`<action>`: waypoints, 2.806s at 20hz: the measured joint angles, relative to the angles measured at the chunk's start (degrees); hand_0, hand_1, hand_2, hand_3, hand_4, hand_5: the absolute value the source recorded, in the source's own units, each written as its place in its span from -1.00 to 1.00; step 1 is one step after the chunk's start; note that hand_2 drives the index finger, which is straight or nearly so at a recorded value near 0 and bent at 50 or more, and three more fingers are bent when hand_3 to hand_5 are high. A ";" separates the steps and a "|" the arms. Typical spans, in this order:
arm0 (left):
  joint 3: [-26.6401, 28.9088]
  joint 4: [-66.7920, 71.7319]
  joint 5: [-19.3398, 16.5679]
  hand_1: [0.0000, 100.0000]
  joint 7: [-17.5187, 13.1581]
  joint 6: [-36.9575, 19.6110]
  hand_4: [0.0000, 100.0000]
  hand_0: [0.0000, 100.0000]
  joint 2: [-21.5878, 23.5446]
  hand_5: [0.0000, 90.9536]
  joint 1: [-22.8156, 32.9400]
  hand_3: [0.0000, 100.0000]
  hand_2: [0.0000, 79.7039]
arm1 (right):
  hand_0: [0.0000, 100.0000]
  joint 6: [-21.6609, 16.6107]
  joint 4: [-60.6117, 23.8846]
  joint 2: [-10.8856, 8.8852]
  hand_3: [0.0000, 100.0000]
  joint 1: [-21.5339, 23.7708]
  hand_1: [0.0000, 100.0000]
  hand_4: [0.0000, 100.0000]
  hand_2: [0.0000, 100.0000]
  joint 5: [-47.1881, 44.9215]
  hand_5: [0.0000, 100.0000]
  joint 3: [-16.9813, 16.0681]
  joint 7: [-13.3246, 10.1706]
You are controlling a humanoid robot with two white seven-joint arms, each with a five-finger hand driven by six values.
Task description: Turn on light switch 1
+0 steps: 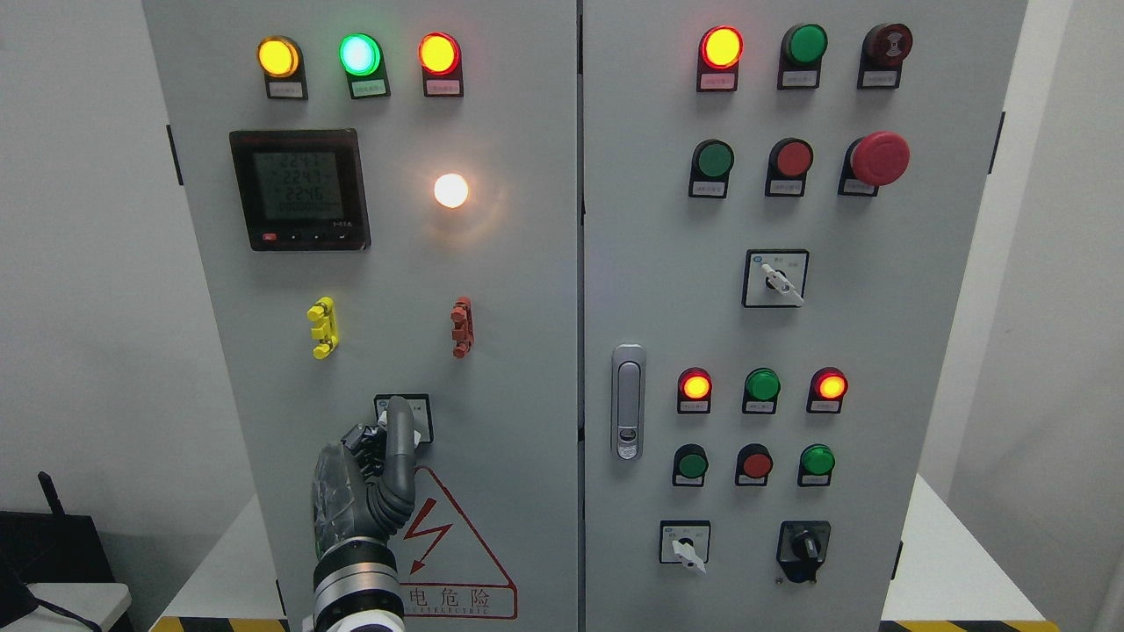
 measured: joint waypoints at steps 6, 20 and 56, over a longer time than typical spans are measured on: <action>0.01 -0.06 0.00 -0.69 -0.15 -0.30 0.64 -0.45 0.00 0.84 0.23 0.31 0.09 | -0.76 0.00 0.00 0.00 -1.00 0.00 -0.22 -1.00 -1.00 0.00 -1.00 0.00 0.00; 0.09 -0.17 0.04 -0.70 0.28 -0.55 0.66 -0.46 -0.01 0.85 0.95 0.36 0.13 | -0.76 0.00 0.00 0.00 -1.00 0.00 -0.22 -1.00 -1.00 0.00 -1.00 0.00 0.00; 0.96 -3.41 1.21 -0.63 -3.20 -16.63 0.78 -0.45 0.09 0.87 12.74 0.56 0.35 | -0.76 0.00 0.00 0.00 -1.00 0.00 -0.22 -1.00 -1.00 0.00 -1.00 0.00 0.00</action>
